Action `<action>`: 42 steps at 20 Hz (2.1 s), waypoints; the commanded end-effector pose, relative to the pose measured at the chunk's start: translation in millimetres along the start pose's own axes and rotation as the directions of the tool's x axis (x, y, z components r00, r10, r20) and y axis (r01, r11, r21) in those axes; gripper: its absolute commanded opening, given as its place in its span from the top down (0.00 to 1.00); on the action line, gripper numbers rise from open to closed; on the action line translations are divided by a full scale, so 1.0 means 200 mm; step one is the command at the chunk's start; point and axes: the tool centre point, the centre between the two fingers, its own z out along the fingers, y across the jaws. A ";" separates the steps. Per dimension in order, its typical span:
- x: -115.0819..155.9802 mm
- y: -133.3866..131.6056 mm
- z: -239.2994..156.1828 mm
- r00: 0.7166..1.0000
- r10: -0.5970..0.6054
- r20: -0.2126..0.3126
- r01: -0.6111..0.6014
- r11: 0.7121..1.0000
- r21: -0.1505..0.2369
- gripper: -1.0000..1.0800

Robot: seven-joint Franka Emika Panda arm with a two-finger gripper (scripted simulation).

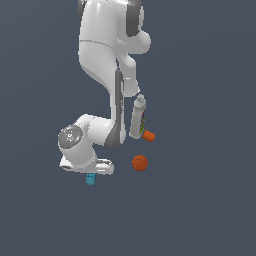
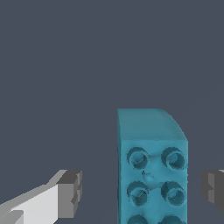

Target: Pick up a designated object from a clutter of objects.

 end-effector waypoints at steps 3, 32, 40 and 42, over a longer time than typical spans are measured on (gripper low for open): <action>0.01 0.00 0.01 1.000 0.000 -0.002 0.000 1.000 0.000 1.00; -0.03 -0.38 -0.47 1.000 0.000 -0.001 0.000 1.000 0.000 1.00; -0.06 -0.69 -0.88 1.000 0.000 -0.001 0.000 1.000 -0.002 1.00; -0.06 -0.77 -0.98 1.000 0.000 -0.002 0.000 1.000 -0.002 1.00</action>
